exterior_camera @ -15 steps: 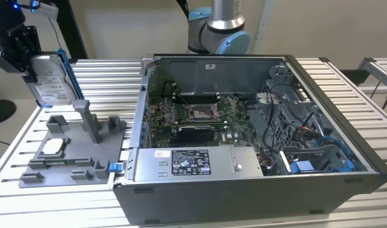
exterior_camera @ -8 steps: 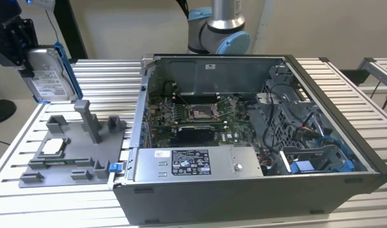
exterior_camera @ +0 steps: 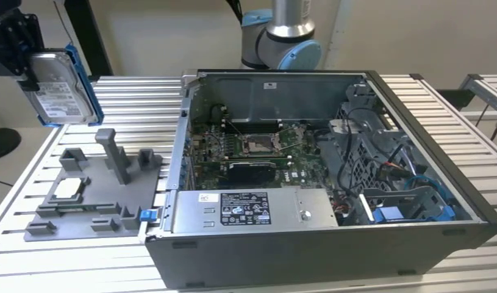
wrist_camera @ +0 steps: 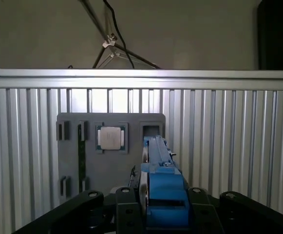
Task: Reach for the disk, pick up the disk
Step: 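Pick up the disk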
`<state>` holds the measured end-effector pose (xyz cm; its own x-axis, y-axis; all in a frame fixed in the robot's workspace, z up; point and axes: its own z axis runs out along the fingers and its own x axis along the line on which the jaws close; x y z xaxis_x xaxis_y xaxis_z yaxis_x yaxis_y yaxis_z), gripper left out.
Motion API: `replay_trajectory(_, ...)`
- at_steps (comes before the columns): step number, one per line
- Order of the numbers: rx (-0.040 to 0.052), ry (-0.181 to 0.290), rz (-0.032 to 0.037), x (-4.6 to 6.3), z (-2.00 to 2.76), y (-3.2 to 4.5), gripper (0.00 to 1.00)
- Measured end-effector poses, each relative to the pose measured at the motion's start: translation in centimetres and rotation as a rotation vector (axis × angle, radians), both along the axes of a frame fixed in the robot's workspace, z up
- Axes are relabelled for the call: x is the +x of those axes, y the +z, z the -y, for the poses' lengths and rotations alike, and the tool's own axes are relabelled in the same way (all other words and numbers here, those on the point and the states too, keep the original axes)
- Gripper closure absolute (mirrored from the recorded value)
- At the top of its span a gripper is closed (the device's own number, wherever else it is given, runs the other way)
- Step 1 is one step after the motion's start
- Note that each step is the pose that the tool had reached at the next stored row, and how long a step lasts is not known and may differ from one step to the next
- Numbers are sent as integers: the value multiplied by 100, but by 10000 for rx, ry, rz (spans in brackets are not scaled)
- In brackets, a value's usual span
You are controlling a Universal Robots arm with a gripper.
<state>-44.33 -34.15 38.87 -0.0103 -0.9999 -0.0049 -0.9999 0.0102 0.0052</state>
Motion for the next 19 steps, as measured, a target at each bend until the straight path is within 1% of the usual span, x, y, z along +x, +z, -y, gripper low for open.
replay_trajectory(19, 0, 0, 0, 0, 0, 364, 100)
